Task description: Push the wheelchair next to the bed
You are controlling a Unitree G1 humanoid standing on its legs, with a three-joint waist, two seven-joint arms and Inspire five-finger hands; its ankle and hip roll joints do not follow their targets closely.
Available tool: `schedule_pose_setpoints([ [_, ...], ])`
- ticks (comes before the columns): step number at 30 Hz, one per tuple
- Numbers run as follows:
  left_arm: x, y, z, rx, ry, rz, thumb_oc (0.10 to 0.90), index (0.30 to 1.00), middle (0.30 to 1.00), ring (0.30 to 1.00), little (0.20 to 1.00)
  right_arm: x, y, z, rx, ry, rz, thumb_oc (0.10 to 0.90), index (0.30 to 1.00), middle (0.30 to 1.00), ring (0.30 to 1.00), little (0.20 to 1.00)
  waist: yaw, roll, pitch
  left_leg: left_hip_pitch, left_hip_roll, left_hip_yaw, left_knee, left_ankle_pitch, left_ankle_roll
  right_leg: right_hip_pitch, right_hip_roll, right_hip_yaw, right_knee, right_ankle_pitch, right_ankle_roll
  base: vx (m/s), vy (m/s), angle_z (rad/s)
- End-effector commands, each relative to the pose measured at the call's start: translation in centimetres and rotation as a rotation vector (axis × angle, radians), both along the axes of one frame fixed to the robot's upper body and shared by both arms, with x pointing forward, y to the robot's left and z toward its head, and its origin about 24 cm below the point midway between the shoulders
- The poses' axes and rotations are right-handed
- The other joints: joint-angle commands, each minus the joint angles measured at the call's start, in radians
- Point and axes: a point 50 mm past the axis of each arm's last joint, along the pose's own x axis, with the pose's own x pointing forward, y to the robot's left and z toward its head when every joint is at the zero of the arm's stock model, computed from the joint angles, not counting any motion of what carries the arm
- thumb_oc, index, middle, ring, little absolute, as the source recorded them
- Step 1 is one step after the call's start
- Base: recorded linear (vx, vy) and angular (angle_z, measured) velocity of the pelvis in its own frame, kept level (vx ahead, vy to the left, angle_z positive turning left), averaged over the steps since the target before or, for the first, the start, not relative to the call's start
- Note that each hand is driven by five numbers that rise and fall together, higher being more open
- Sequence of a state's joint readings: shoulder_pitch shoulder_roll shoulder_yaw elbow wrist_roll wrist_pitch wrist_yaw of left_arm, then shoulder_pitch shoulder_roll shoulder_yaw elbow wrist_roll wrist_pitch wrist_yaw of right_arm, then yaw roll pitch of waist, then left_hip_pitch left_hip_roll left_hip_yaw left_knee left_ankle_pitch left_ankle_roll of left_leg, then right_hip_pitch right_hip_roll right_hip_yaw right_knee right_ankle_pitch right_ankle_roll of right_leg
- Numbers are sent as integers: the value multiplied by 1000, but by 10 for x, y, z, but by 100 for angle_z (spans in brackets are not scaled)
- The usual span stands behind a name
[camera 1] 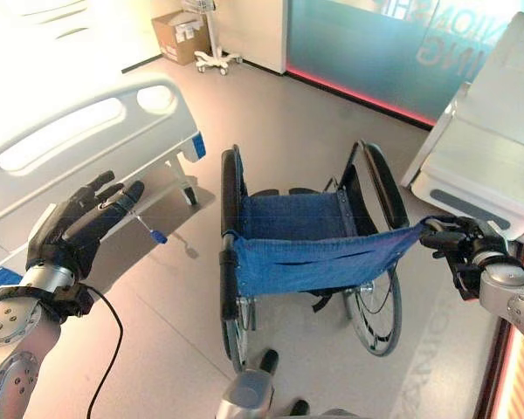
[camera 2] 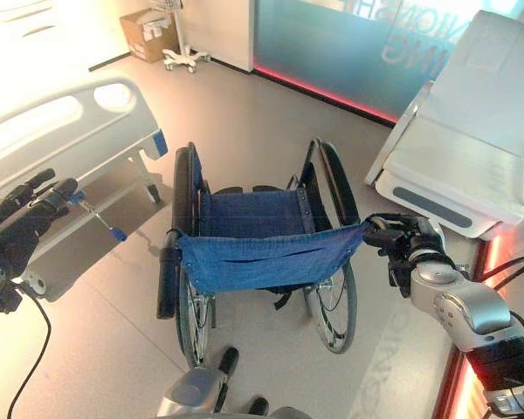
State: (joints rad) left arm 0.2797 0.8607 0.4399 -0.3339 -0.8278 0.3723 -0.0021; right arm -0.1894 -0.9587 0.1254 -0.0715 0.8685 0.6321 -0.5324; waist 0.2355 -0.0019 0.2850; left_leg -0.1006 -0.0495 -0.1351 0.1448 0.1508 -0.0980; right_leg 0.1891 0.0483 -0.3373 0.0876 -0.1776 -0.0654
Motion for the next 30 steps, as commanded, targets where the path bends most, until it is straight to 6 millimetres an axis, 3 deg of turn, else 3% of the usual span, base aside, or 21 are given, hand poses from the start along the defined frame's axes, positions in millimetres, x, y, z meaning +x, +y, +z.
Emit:
schedule_pose_setpoints([
  [1, 2, -11, 11, 30, 58, -126, 800, 900, 900, 900, 900, 27, 99, 17, 366, -269, 316, 400, 300, 300, 300, 300, 84, 15, -46, -110, -8, -7, 49, 76, 11, 21, -34, 77, -88, 160, 99, -74, -27, 7],
  [9, 5, -33, 3, -48, 146, -307, 800, 900, 900, 900, 900, 33, 97, 22, 369, -268, 312, 400, 300, 300, 300, 300, 102, 16, -43, -110, -4, -11, 35, 88, 6, 27, -26, 47, -101, 167, 109, -20, -25, 11],
  [15, 2, -66, -16, -176, 271, -502, 800, 900, 900, 900, 900, 33, 102, 17, 374, -263, 313, 400, 300, 300, 300, 300, 97, 19, -44, -108, 0, -6, 24, 87, 8, 28, -25, 48, -108, 173, 110, -12, 4, 8],
  [19, 4, -89, -25, -267, 301, -556, 800, 900, 900, 900, 900, 32, 107, 16, 370, -258, 322, 400, 300, 300, 300, 300, 82, 23, -46, -105, 2, 2, 20, 86, 7, 29, -26, 57, -113, 175, 111, -6, 14, 3],
  [24, 10, -111, -17, -354, 239, -612, 800, 900, 900, 900, 900, 27, 111, 14, 376, -241, 333, 400, 300, 300, 300, 300, 55, 18, -52, -101, 6, 16, 15, 71, 9, 23, -29, 74, -119, 177, 114, 3, 14, -4],
  [30, 16, -120, -20, -389, 289, -575, 800, 900, 900, 900, 900, 23, 110, 6, 375, -223, 333, 400, 300, 300, 300, 300, 25, 20, -53, -95, 14, 32, 10, 67, 7, 23, -29, 94, -121, 177, 112, 4, 25, -7],
])
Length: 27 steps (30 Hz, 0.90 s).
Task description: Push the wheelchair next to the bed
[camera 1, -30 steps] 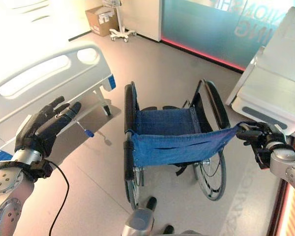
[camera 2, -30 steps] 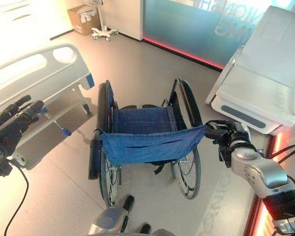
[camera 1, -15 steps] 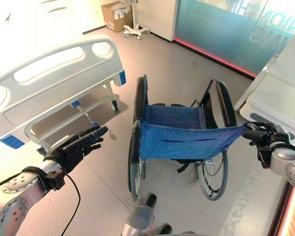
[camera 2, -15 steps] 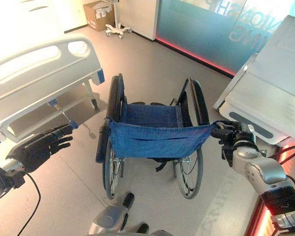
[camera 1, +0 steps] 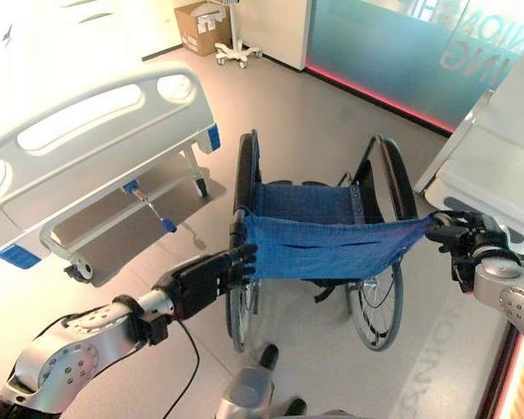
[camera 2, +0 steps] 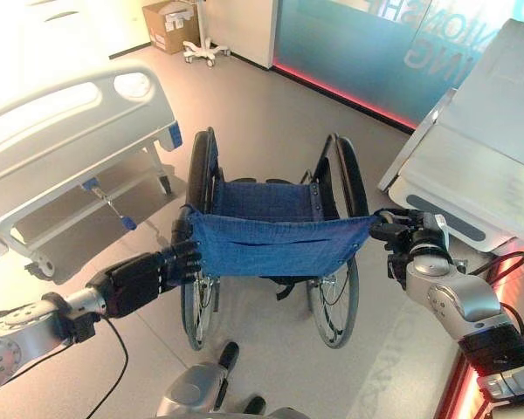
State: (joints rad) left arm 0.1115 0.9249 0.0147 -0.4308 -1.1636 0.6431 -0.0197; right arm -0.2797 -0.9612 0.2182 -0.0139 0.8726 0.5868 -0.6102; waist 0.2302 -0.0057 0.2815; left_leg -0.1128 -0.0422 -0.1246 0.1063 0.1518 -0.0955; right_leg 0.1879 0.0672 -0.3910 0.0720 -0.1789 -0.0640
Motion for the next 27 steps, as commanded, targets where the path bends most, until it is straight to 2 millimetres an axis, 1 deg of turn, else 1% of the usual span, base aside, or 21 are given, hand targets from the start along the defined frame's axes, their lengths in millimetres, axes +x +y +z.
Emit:
schedule_pose_setpoints([
  [1, 5, -20, 25, -135, -94, -39, 800, 900, 900, 900, 900, 10, 105, 1, 408, -184, 377, 400, 300, 300, 300, 300, 27, 25, -51, -82, 7, 24, 49, 67, 4, 25, -48, 149, -106, 179, 111, 20, 32, -2],
  [4, 9, -20, 18, -113, -63, -10, 800, 900, 900, 900, 900, 10, 104, 0, 406, -175, 379, 400, 300, 300, 300, 300, 15, 27, -53, -82, 8, 33, 53, 64, 5, 26, -49, 155, -104, 178, 110, 12, 6, 0],
  [6, 12, -17, 15, -82, -84, 27, 800, 900, 900, 900, 900, 8, 105, -1, 404, -162, 381, 400, 300, 300, 300, 300, 8, 27, -55, -81, 10, 41, 56, 61, 5, 31, -49, 159, -105, 177, 109, 66, 26, 1],
  [10, 20, -1, 21, -10, -171, 139, 800, 900, 900, 900, 900, 4, 99, -6, 401, -140, 373, 400, 300, 300, 300, 300, -4, 25, -58, -74, 13, 51, 57, 53, 4, 35, -51, 167, -104, 176, 109, 68, 38, -8],
  [12, 22, 2, 23, -24, -156, 168, 800, 900, 900, 900, 900, 2, 98, -9, 401, -129, 370, 400, 300, 300, 300, 300, -10, 24, -59, -72, 13, 55, 57, 52, 4, 37, -51, 171, -104, 176, 108, 76, 40, -10],
  [14, 24, 9, 23, 7, -134, 195, 800, 900, 900, 900, 900, -1, 96, -14, 401, -114, 366, 400, 300, 300, 300, 300, -15, 24, -62, -69, 14, 61, 55, 46, 5, 40, -53, 173, -103, 174, 109, 91, 39, -4],
  [17, 24, 11, 18, 14, -80, 180, 800, 900, 900, 900, 900, -3, 95, -15, 401, -103, 362, 400, 300, 300, 300, 300, -21, 22, -62, -67, 15, 67, 56, 39, 7, 41, -55, 174, -102, 174, 109, 67, 17, -2],
  [19, 22, 7, 11, -10, -38, 144, 800, 900, 900, 900, 900, -5, 93, -15, 403, -95, 358, 400, 300, 300, 300, 300, -26, 21, -61, -64, 15, 71, 56, 33, 10, 41, -57, 174, -102, 176, 111, 71, 11, -1],
  [24, 22, 0, 7, -32, -62, 91, 800, 900, 900, 900, 900, -8, 92, -19, 404, -78, 364, 400, 300, 300, 300, 300, -33, 21, -60, -56, 15, 78, 56, 23, 12, 45, -60, 176, -101, 177, 113, 71, 15, -7],
  [25, 23, -8, 8, -59, -85, 78, 540, 509, 509, 509, 509, -11, 93, -24, 406, -66, 369, 400, 300, 300, 300, 300, -39, 21, -61, -51, 16, 83, 55, 19, 13, 48, -61, 177, -100, 176, 114, 85, 18, -2],
  [26, 24, -10, 8, -67, -86, 77, 400, 300, 300, 300, 300, -11, 93, -24, 407, -64, 370, 400, 300, 300, 300, 300, -39, 21, -61, -50, 16, 83, 55, 19, 14, 49, -62, 177, -100, 176, 114, 119, 22, 1],
  [27, 24, -14, 8, -82, -87, 72, 400, 300, 300, 300, 300, -13, 94, -28, 409, -56, 372, 400, 300, 300, 300, 300, -42, 21, -63, -47, 16, 86, 55, 17, 14, 52, -63, 177, -101, 176, 114, 54, 9, 2],
])
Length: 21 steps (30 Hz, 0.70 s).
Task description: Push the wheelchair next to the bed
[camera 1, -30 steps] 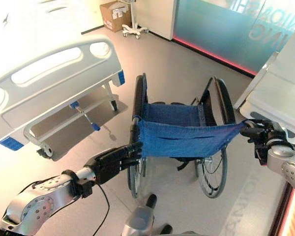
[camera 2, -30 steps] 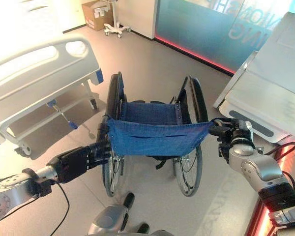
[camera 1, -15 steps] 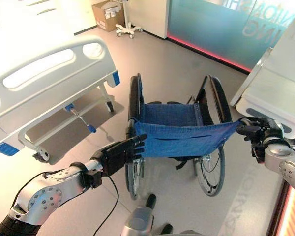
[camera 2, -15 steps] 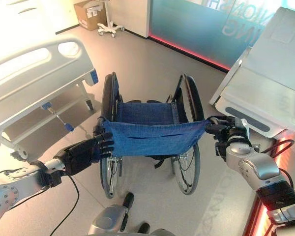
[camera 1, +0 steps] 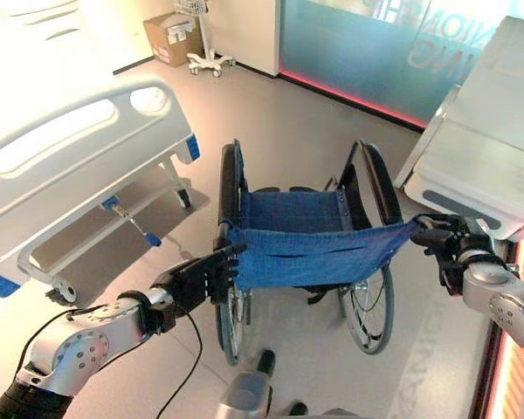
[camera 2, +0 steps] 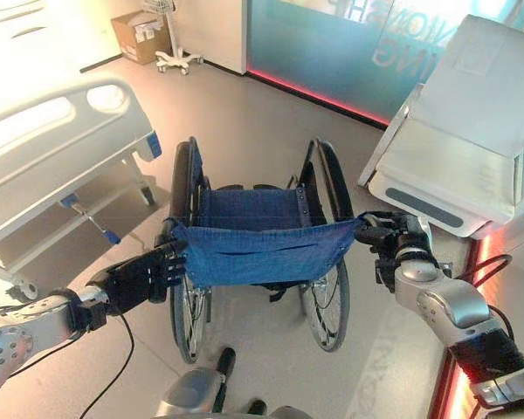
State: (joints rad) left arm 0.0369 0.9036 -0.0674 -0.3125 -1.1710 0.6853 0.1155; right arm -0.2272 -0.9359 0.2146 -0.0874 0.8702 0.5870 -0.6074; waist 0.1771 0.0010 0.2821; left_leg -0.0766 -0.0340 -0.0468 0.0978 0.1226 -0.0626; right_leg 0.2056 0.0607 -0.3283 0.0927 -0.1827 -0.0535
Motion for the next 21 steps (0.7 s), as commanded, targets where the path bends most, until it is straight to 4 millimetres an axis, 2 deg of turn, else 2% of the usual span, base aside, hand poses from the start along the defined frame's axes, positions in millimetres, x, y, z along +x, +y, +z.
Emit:
schedule_pose_setpoints([
  [1, 13, -22, 29, -136, -205, -53, 400, 300, 300, 300, 300, -5, 80, -20, 384, -57, 318, 400, 300, 300, 300, 300, 11, 14, -63, -83, 8, 9, 64, 46, -19, 35, -56, 115, -122, 179, 104, 113, 11, 0],
  [6, 8, -36, 21, -190, -140, -69, 400, 300, 300, 300, 300, -14, 80, -29, 387, -23, 322, 400, 300, 300, 300, 300, 0, 11, -69, -74, 9, 11, 69, 44, -17, 47, -59, 120, -123, 180, 105, 97, 13, 0],
  [15, -1, -44, 3, -236, -73, -69, 400, 300, 300, 300, 300, -28, 72, -43, 394, 30, 310, 400, 300, 300, 300, 300, -9, 9, -84, -54, 6, 18, 59, 33, -11, 68, -64, 125, -133, 184, 109, 82, 20, 1],
  [21, -2, -42, -2, -235, -85, -14, 400, 300, 300, 300, 300, -37, 69, -52, 396, 61, 315, 400, 300, 300, 300, 300, -15, 3, -99, -45, 6, 15, 59, 34, -11, 86, -60, 128, -136, 182, 109, 92, -2, 0],
])
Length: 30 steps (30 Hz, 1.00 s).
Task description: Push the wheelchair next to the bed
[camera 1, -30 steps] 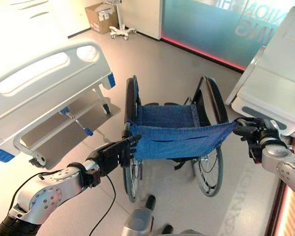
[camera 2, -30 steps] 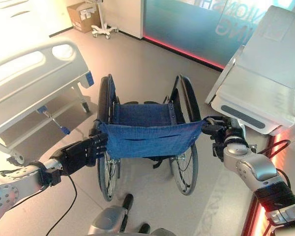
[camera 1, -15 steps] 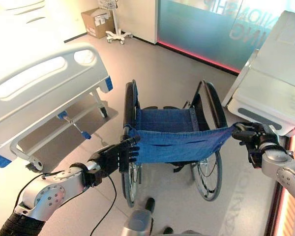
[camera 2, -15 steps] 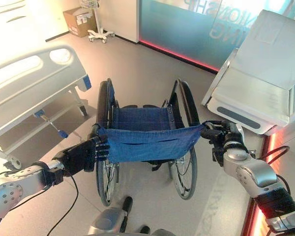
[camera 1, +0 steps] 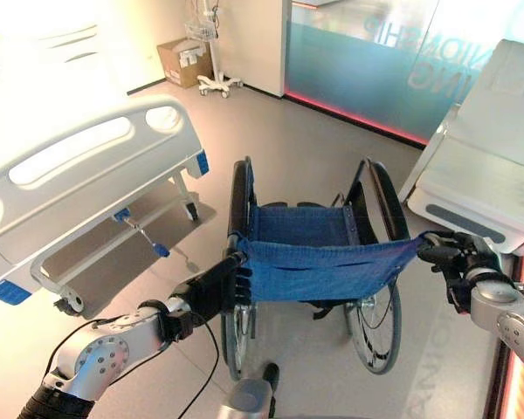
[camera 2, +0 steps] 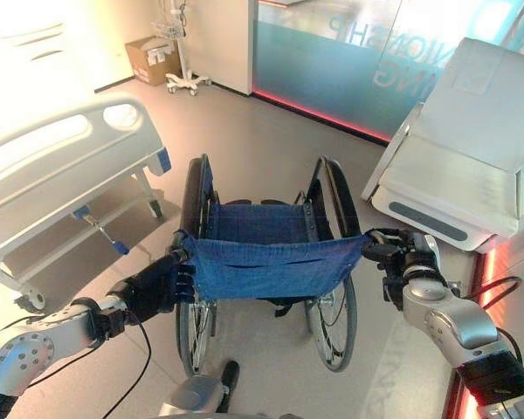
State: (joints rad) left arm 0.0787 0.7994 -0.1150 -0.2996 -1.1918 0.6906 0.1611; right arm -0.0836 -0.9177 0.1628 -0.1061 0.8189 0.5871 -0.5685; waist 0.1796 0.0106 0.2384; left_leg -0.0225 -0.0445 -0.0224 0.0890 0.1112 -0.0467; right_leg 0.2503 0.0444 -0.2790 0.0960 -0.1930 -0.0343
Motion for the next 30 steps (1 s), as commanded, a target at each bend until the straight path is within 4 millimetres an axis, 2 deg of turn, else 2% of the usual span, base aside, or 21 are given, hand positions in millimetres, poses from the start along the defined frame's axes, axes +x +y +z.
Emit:
schedule_pose_setpoints([
  [1, 10, -25, 24, -140, -185, -25, 400, 300, 300, 300, 300, -14, 80, -27, 415, -23, 320, 400, 300, 300, 300, 300, -17, -7, -56, -99, 17, -9, 69, 46, -27, 42, -43, 79, -139, 192, 90, 83, -20, 1],
  [7, 8, -13, 20, -97, -178, 73, 400, 300, 300, 300, 300, -23, 76, -30, 426, 5, 331, 400, 300, 300, 300, 300, -19, -20, -74, -103, 19, -25, 107, 54, -30, 62, -27, 88, -126, 179, 80, 136, -56, -1],
  [12, 4, -4, 20, -84, -180, 124, 400, 300, 300, 300, 300, -28, 73, -32, 427, 28, 336, 400, 300, 300, 300, 300, -26, -34, -79, -125, 21, -17, 246, 44, -24, 60, -19, 101, -79, 157, 64, 140, -51, -1],
  [15, 1, 1, 19, -84, -167, 146, 400, 300, 300, 300, 300, -31, 71, -34, 428, 38, 333, 400, 300, 300, 300, 300, -35, -34, -80, -132, 27, 7, 296, 64, -24, 62, -7, 111, -49, 146, 54, 218, 33, -1],
  [16, -2, 6, 17, -85, -154, 171, 400, 300, 300, 300, 300, -35, 70, -36, 429, 49, 336, 400, 300, 300, 300, 300, -36, -25, -88, -125, 36, 7, 216, 96, -32, 73, 6, 110, -35, 137, 54, 239, 72, 1],
  [17, -2, 6, 17, -85, -154, 171, 400, 300, 300, 300, 300, -35, 70, -36, 429, 49, 336, 400, 300, 300, 300, 300, -35, -26, -87, -122, 35, 8, 214, 98, -32, 75, 5, 111, -35, 136, 54, 366, 119, -4],
  [19, -5, 9, 15, -94, -144, 199, 400, 300, 300, 300, 300, -39, 69, -37, 427, 52, 344, 400, 300, 300, 300, 300, -29, -16, -98, -108, 41, -6, 80, 126, -40, 91, 19, 107, -23, 121, 57, 366, 125, -7],
  [20, -6, 8, 13, -101, -142, 220, 400, 300, 300, 300, 300, -40, 71, -38, 425, 43, 350, 400, 300, 300, 300, 300, -24, -7, -101, -96, 43, -12, -24, 164, -47, 107, 32, 107, -17, 103, 55, 426, 146, -9],
  [22, -4, 6, 12, -102, -146, 227, 400, 300, 300, 300, 300, -37, 73, -38, 427, 26, 353, 400, 300, 300, 300, 300, -19, -5, -98, -101, 35, -18, -52, 185, -46, 128, 40, 116, -7, 77, 51, 432, 147, -14],
  [26, 2, 3, 15, -112, -159, 223, 400, 300, 300, 300, 300, -29, 78, -36, 432, -5, 362, 400, 300, 300, 300, 300, -8, -18, -101, -103, -1, -42, -7, 130, -12, 136, 24, 115, 23, 41, 60, 316, 115, -12],
  [30, 11, 4, 23, -83, -189, 206, 400, 300, 300, 300, 300, -15, 85, -28, 434, -59, 374, 400, 300, 300, 300, 300, 18, -59, -104, -133, -43, -13, 117, 40, 37, 140, -21, 88, 112, 1, 93, 426, 169, -24],
])
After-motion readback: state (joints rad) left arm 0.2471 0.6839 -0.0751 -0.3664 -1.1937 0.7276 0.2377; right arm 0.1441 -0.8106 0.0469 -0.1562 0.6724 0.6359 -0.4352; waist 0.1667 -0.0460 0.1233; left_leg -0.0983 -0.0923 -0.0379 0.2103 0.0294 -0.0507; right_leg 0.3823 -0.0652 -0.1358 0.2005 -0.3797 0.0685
